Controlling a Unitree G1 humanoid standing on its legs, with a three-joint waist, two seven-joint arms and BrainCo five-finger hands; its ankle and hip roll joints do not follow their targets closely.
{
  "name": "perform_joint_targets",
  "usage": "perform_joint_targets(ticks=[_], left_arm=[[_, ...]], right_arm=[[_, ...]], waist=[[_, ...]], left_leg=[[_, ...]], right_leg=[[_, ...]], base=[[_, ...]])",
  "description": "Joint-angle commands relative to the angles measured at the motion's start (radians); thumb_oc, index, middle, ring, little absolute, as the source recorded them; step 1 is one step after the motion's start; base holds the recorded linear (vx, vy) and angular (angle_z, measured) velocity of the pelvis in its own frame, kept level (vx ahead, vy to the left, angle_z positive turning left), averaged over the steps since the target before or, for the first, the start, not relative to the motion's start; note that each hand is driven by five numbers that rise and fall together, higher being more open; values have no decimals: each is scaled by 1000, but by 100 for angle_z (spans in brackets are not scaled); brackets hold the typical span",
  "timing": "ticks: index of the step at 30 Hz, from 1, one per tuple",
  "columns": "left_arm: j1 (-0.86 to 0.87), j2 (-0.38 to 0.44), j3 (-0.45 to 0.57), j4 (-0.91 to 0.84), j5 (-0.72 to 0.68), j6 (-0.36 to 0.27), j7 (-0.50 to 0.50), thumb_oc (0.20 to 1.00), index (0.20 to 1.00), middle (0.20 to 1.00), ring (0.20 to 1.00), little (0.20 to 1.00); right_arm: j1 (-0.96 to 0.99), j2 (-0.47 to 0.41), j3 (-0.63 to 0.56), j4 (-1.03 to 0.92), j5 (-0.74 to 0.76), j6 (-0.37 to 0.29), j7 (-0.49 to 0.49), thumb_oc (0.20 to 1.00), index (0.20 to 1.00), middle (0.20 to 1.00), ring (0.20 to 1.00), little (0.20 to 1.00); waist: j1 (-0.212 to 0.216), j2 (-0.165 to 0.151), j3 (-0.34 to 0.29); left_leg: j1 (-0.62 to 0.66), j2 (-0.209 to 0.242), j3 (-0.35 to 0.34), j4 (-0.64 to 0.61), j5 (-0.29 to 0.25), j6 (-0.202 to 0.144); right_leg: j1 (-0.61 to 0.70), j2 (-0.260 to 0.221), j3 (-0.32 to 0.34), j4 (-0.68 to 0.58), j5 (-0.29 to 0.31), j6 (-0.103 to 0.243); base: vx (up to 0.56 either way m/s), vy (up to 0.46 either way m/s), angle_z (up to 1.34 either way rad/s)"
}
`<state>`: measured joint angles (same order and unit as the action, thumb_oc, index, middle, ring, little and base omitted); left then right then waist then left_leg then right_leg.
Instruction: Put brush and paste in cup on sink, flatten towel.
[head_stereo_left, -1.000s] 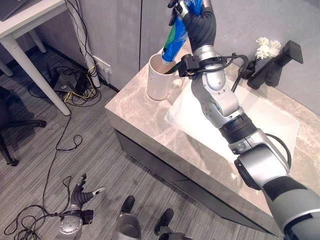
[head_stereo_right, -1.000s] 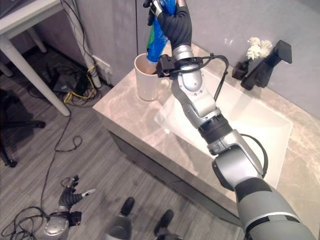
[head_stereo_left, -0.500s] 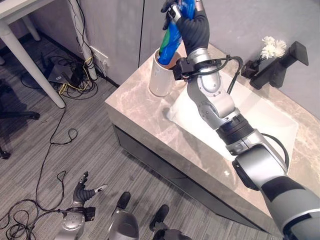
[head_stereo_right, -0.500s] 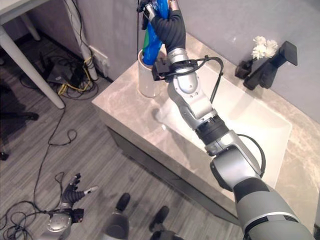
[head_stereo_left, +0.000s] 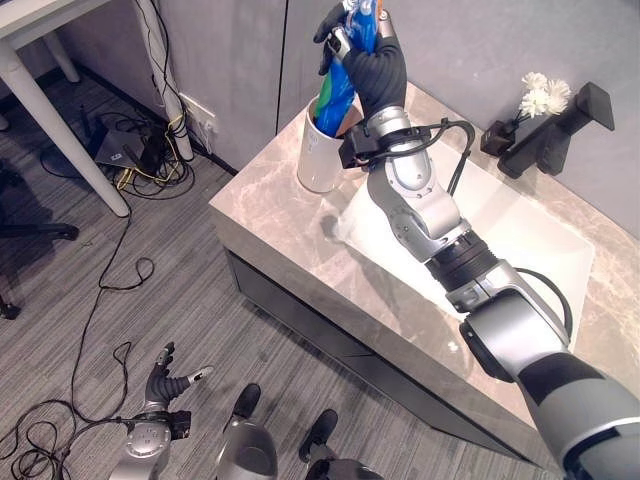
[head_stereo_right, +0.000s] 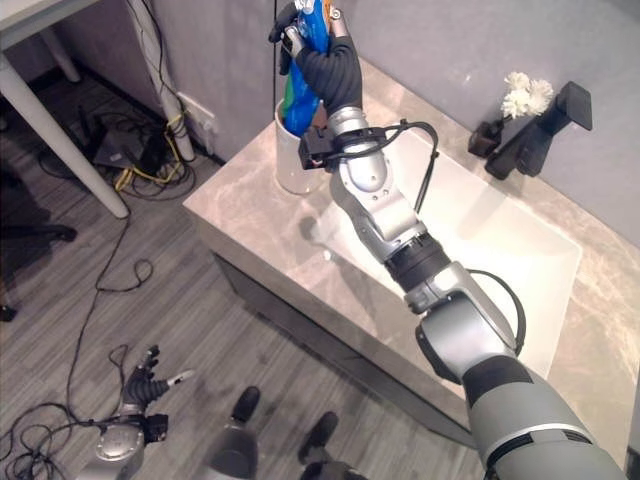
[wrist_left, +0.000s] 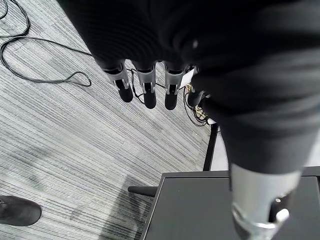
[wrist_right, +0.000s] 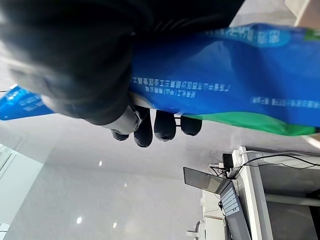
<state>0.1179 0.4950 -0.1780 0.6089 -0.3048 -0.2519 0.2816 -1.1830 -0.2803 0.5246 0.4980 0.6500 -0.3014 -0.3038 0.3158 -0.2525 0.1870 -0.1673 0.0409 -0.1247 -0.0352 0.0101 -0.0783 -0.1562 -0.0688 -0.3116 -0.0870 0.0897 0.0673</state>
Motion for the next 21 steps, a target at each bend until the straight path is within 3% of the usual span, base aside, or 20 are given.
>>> perform_joint_targets(ticks=[1, 10, 21], left_arm=[[-26, 8, -26, 5, 6, -50, 22, 1000, 1000, 1000, 1000, 1000], [-38, 9, -39, 6, 24, -51, 32, 1000, 1000, 1000, 1000, 1000], [-62, 11, -67, 29, 65, -44, 36, 1000, 1000, 1000, 1000, 1000]], right_arm=[[-115, -37, -9, -12, -47, -43, 1, 1000, 1000, 1000, 1000, 1000], [-115, -25, -11, -29, -134, -40, -43, 1000, 1000, 1000, 1000, 1000], [-104, -23, -98, -110, -266, -45, -145, 1000, 1000, 1000, 1000, 1000]], waist=[[18, -16, 2], [11, -11, -4], [17, 28, -24]], left_leg=[[19, -28, -63, -52, 36, 49], [28, -24, -55, -52, 32, 52], [45, -16, -38, -51, 30, 45]], right_leg=[[137, -76, 45, 5, 11, 96], [137, -73, 56, 8, 14, 96], [146, -70, 60, 11, -7, 91]], base=[[0, 0, 0], [0, 0, 0], [-16, -11, -4]])
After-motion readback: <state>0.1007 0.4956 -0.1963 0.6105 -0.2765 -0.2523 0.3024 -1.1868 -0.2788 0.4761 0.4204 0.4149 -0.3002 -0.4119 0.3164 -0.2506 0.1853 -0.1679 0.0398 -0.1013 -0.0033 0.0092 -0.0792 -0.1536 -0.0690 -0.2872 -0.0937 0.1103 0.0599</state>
